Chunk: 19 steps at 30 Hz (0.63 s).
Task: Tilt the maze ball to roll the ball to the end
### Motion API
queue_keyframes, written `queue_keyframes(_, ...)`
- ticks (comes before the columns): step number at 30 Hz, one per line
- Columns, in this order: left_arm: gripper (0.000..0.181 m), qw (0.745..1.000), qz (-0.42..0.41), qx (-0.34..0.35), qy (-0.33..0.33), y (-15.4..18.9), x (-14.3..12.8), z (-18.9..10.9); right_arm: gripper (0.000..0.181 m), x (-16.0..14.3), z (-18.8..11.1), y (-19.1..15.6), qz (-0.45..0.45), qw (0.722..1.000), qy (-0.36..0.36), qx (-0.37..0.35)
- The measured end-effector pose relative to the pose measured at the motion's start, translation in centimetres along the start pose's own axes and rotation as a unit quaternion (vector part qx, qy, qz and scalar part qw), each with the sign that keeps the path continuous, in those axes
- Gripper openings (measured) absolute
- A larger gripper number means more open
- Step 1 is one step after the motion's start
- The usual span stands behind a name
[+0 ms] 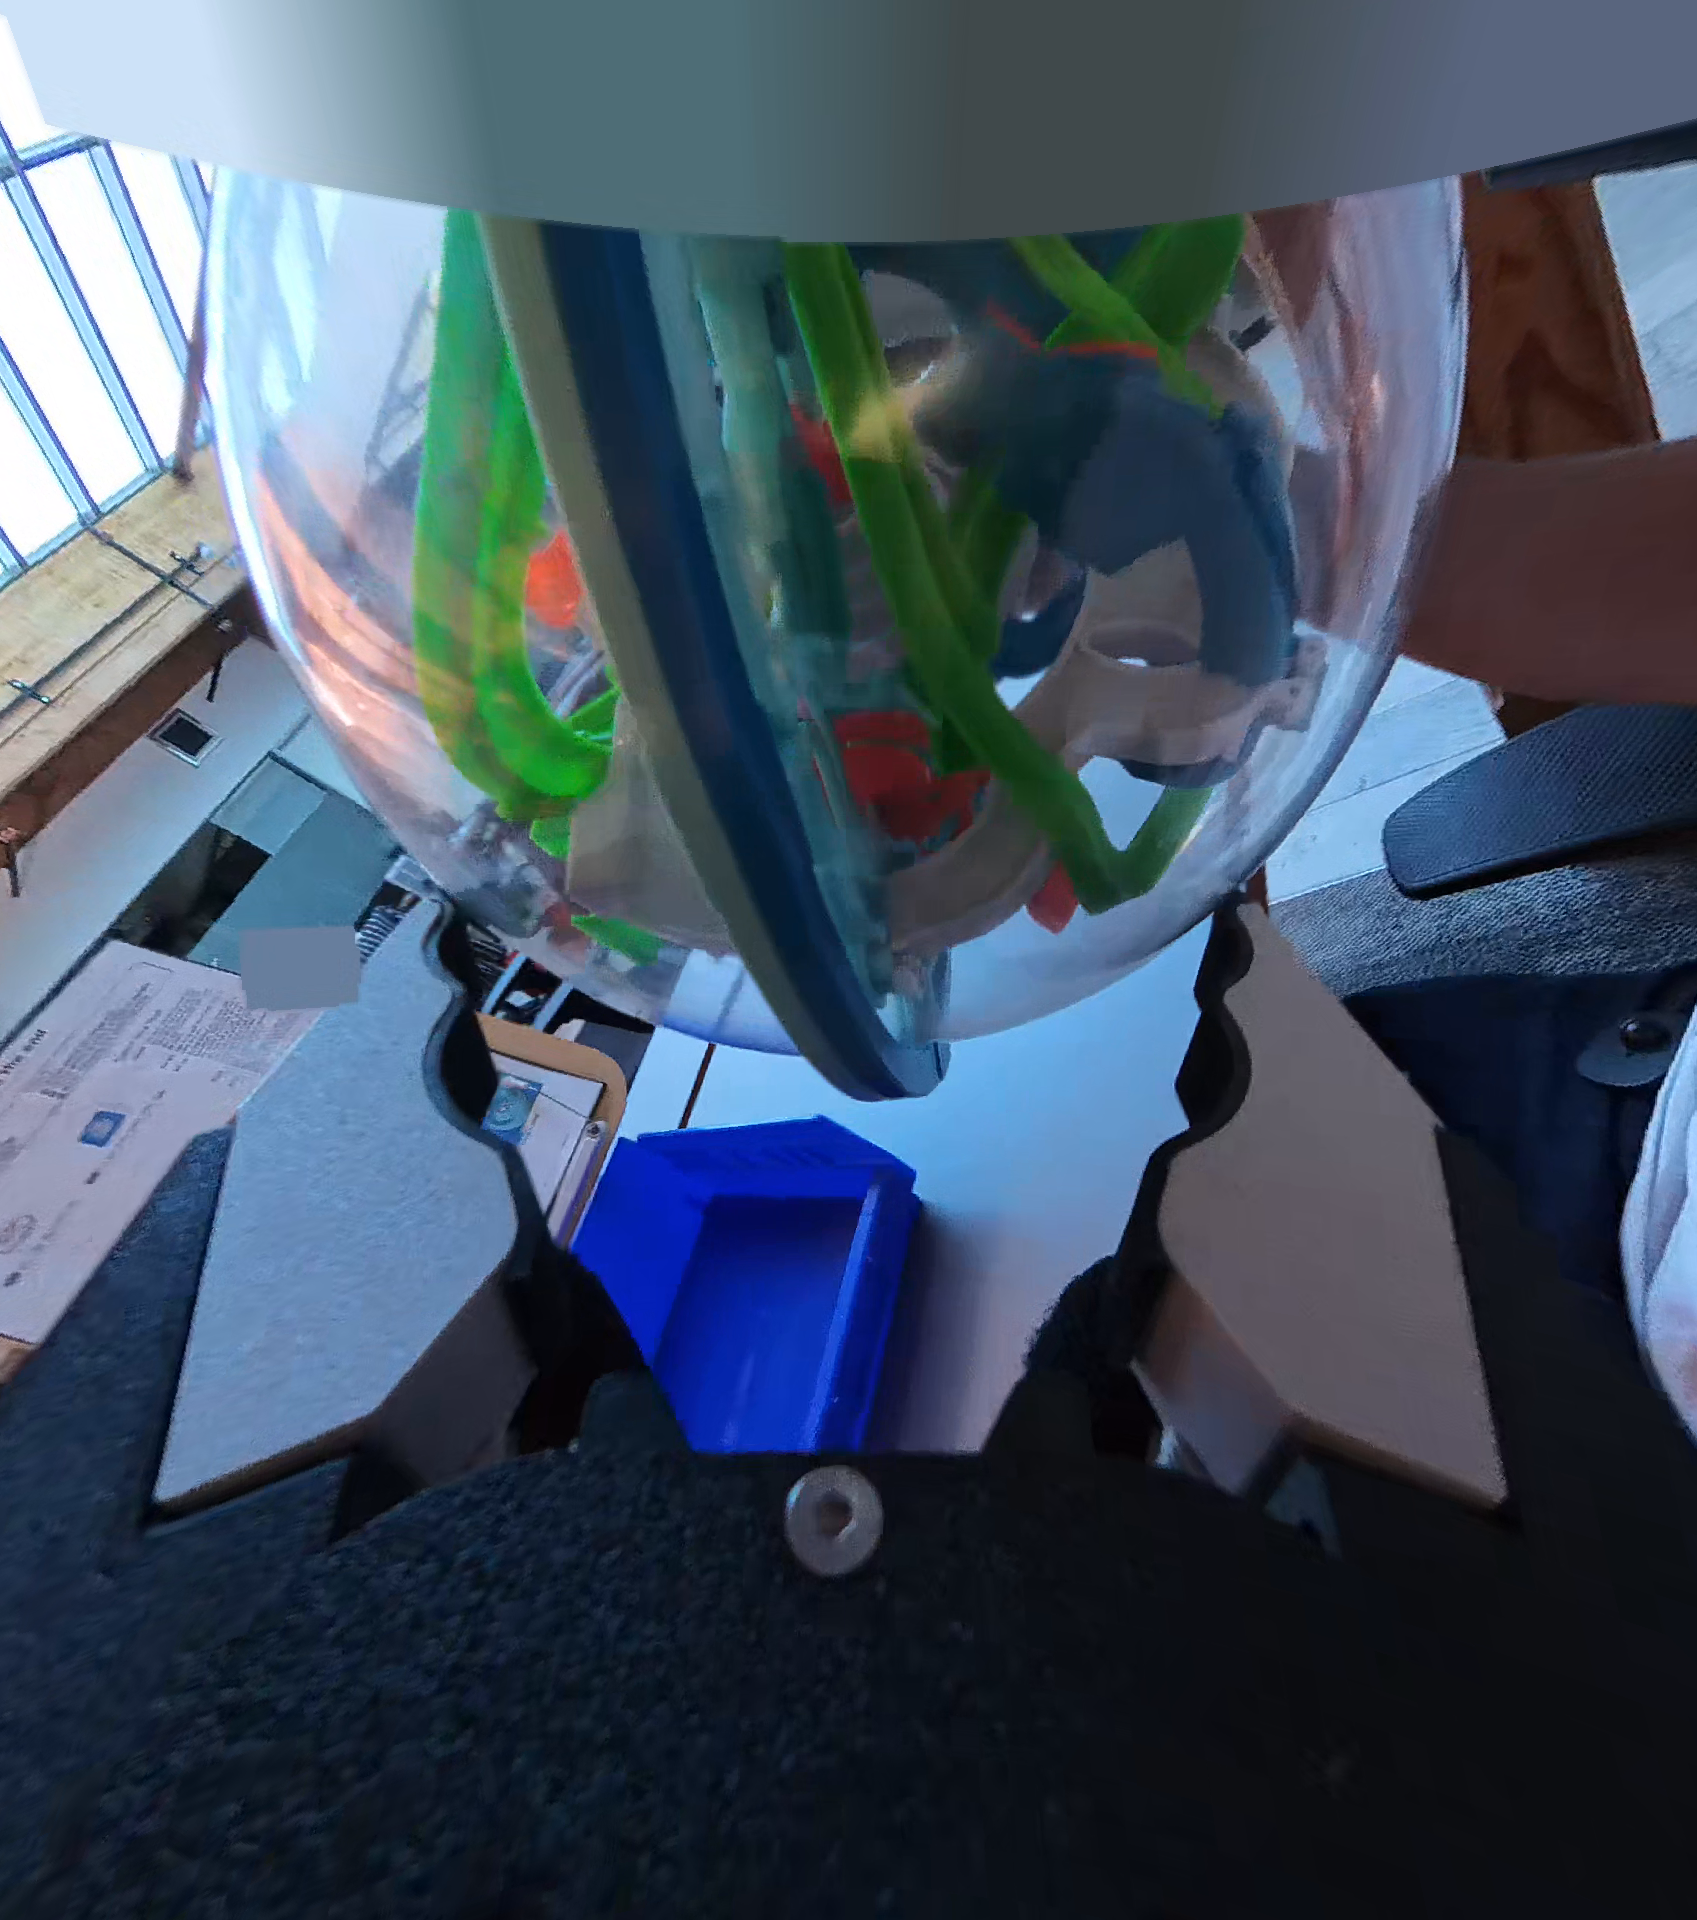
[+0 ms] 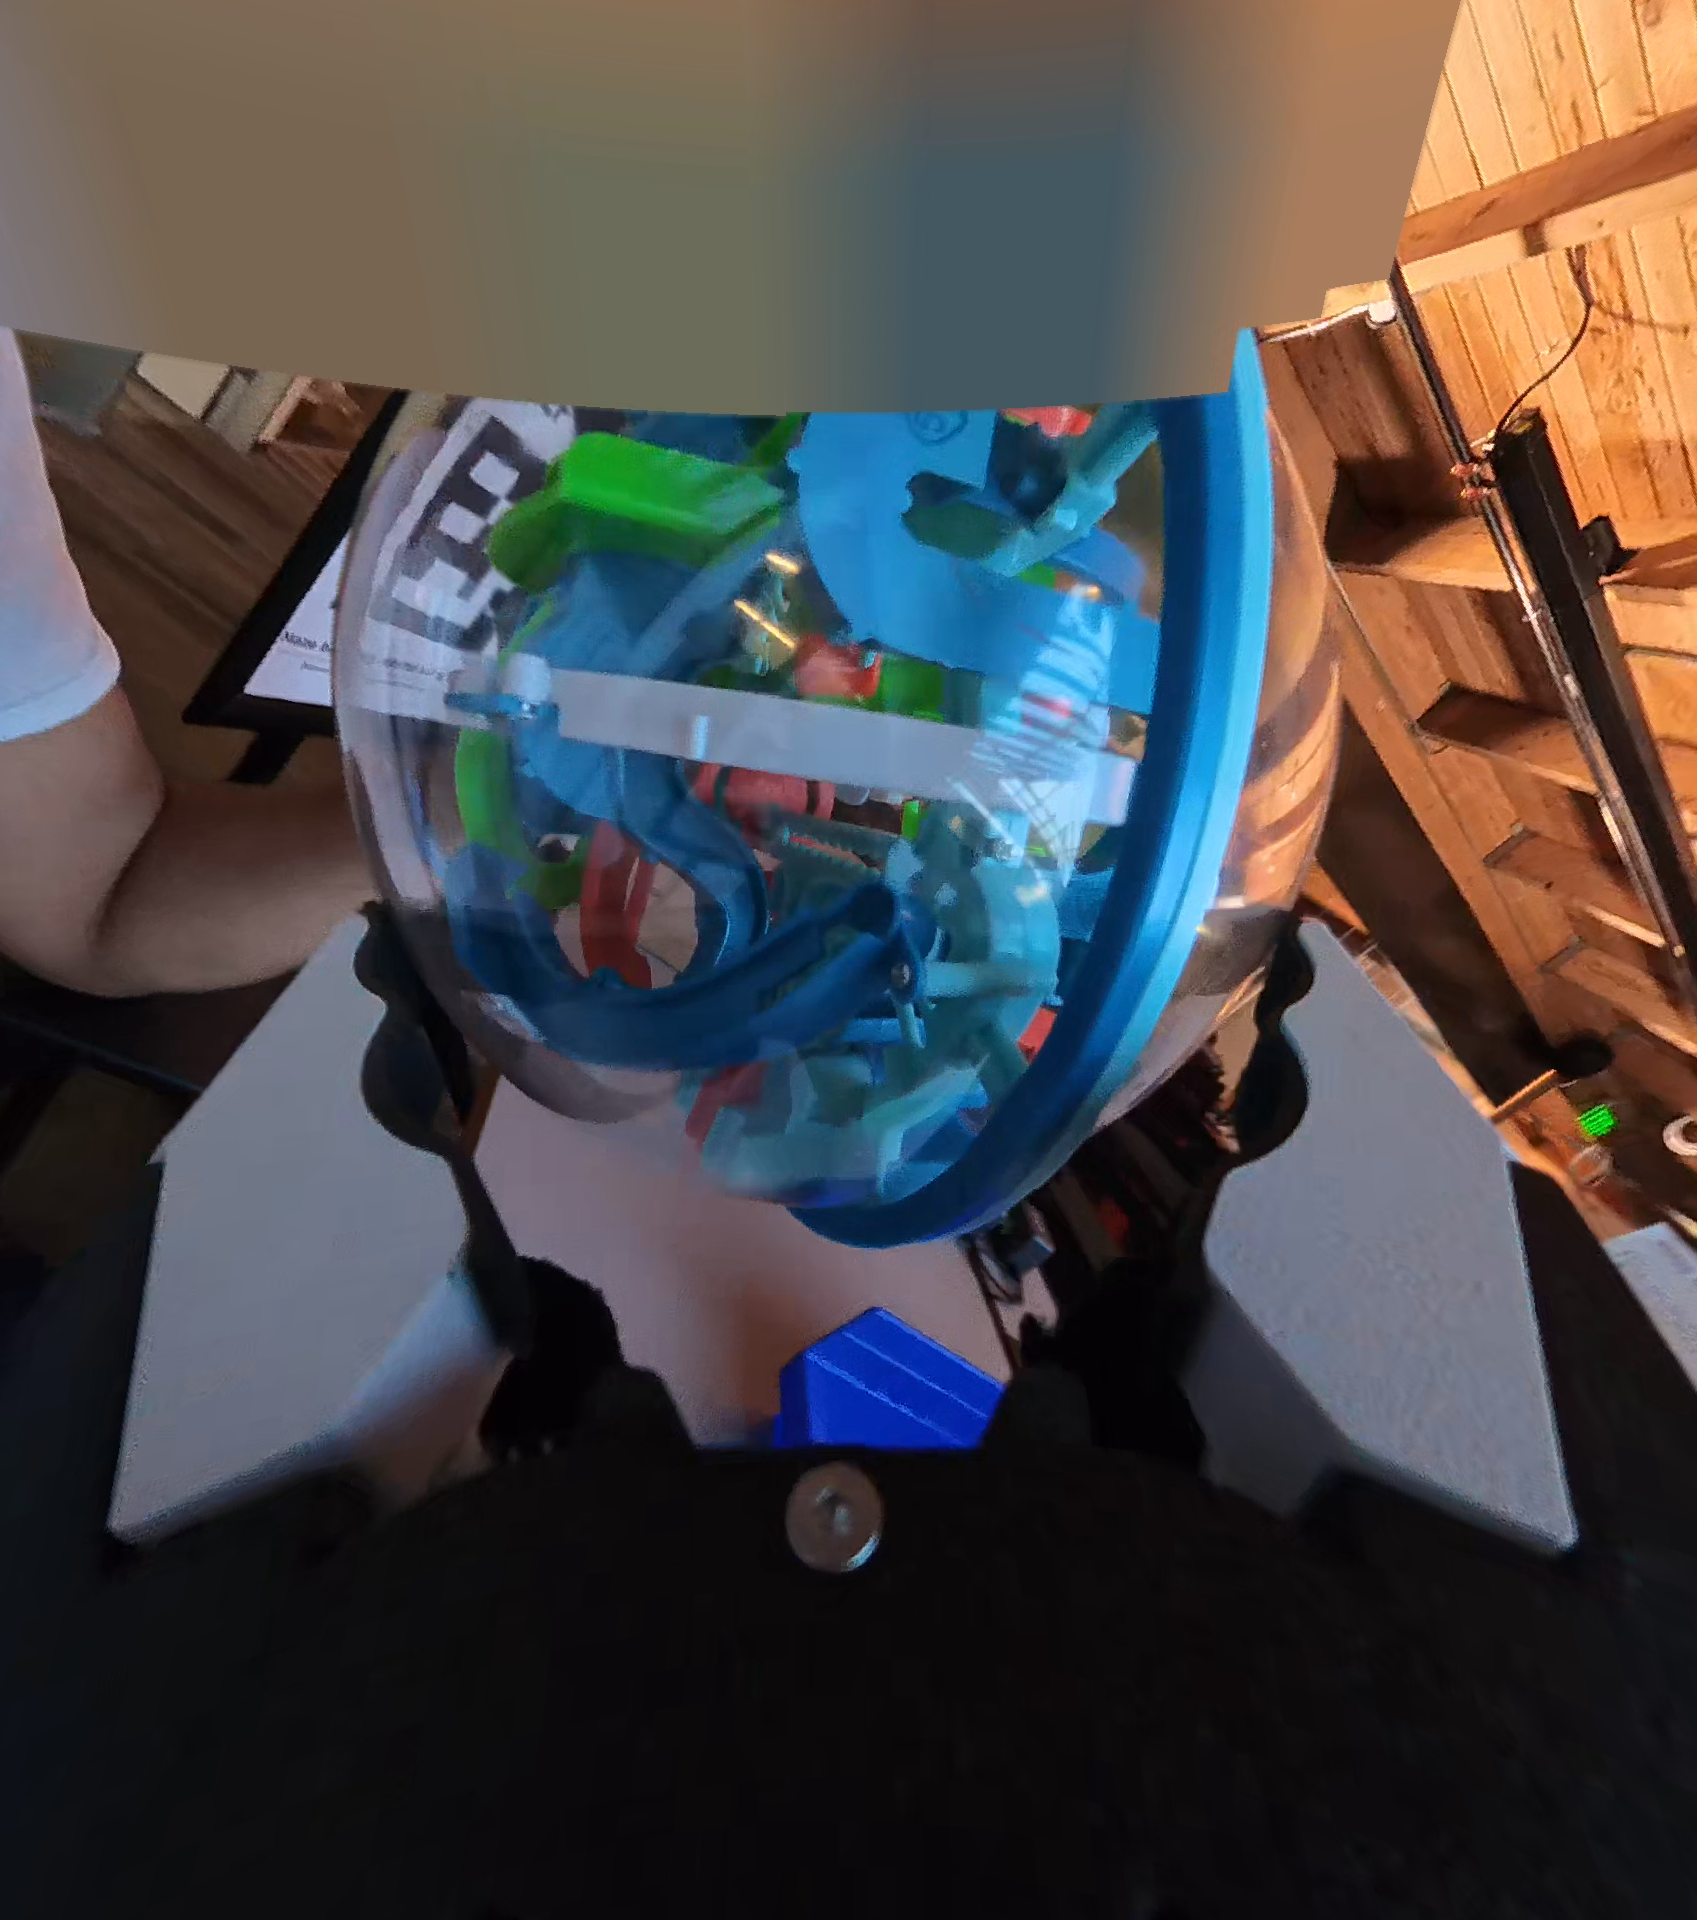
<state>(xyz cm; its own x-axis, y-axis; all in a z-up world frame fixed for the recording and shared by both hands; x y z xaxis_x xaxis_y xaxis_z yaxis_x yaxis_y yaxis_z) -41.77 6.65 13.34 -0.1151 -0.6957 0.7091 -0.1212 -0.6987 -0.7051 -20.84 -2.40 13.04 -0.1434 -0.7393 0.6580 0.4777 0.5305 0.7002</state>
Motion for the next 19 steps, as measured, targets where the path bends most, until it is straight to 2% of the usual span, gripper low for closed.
queue_keyframes(7,0.132,0.992,-0.108,0.006,0.063,-1.5,0.5,-1.0,0.154,-2.4,0.8,1.2,0.17,0.985,0.023,-0.016)
queue_keyframes(14,0.132,0.984,-0.161,-0.002,0.072,-2.3,0.3,-1.6,0.154,-1.9,1.6,1.2,0.224,0.974,-0.014,-0.032)
queue_keyframes(19,0.132,0.99,-0.134,-0.005,0.052,-1.8,0.0,-1.2,0.154,-1.3,1.2,1.2,0.17,0.985,0.005,-0.033)
Point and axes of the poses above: each gripper's, where its closed fingertips meet, z out along the fingers, x out of its top, y = z × x across the jaws, the point moved 9 cm from there along -z, back along the fingers, and after that the axes turned 9 degrees about y, right-handed, at the moved point
